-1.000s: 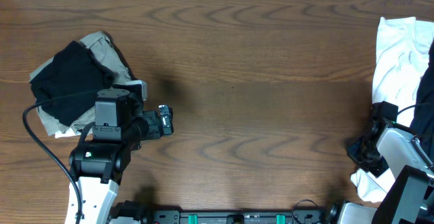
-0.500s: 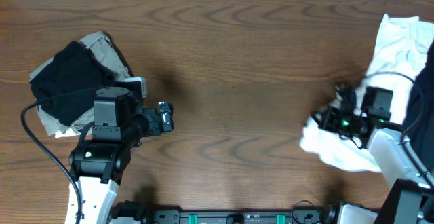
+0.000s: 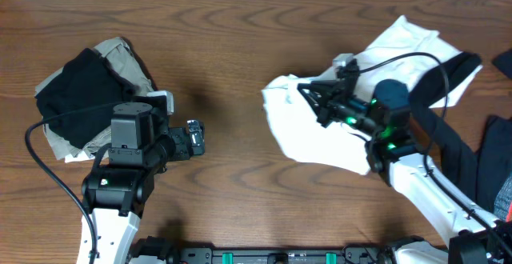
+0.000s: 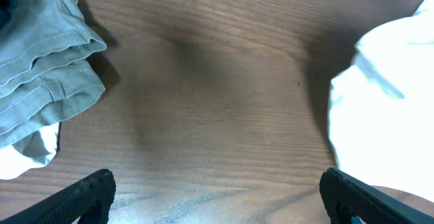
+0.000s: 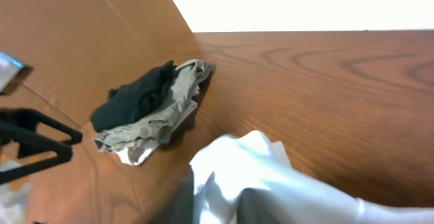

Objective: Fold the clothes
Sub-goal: 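Drag the white T-shirt with the right gripper toward table center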

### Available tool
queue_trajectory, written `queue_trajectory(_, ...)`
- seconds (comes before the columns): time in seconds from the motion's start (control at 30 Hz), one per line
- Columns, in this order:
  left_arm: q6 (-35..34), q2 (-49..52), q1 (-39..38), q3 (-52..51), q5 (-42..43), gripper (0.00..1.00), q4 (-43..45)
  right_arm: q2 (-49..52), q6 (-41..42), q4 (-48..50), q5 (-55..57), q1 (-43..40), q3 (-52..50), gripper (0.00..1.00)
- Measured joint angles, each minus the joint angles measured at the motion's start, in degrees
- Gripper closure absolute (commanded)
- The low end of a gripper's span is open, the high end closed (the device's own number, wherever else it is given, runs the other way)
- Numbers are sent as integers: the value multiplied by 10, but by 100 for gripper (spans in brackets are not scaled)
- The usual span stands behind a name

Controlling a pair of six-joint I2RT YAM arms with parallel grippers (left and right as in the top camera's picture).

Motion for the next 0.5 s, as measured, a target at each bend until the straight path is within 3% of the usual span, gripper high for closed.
queue_trajectory(0.03,0,0,0,0,0,2,0,0,4,-9,24,9,0,59)
queue_trajectory(0.13,0,0,0,0,0,2,0,-1,20,-61,86,11,0,29)
queue_trajectory(0.27,0,0,0,0,0,2,0,-1,26,-153,135,-21,0,24)
queue_trajectory(0.5,0,0,0,0,0,2,1,-2,22,-338,175,-141,0,27)
